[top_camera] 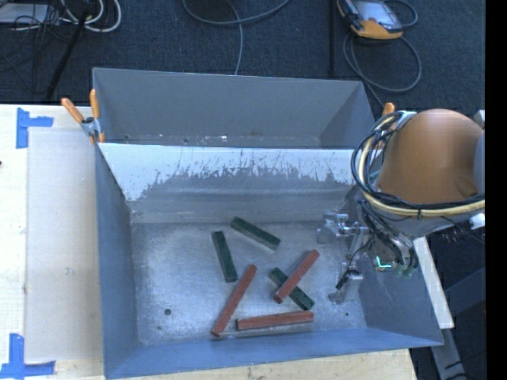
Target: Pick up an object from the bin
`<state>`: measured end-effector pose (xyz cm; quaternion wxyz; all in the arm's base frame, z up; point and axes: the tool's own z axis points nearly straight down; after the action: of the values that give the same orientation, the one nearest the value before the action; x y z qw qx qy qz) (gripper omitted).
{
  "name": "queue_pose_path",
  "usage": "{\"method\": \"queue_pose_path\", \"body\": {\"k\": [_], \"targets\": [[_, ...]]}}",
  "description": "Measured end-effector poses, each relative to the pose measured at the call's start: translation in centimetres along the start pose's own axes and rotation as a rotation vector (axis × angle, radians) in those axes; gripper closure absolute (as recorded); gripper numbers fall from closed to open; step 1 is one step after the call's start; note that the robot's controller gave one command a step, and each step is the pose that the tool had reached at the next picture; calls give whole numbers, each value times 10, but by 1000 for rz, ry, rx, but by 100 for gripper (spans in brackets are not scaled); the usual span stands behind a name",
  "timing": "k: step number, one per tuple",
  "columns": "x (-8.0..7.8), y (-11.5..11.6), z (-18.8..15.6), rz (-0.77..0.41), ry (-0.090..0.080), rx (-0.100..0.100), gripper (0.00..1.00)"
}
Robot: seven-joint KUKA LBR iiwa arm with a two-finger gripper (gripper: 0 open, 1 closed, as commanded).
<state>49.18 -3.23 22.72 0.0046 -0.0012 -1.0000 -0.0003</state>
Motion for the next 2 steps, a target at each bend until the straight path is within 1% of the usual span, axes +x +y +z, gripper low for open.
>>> {"method": "queue_pose_path", "body": {"k": [1, 2], "targets": [[-55, 53, 158, -384, -4, 0, 0], [-43, -9, 158, -750, -6, 4, 0]]}}
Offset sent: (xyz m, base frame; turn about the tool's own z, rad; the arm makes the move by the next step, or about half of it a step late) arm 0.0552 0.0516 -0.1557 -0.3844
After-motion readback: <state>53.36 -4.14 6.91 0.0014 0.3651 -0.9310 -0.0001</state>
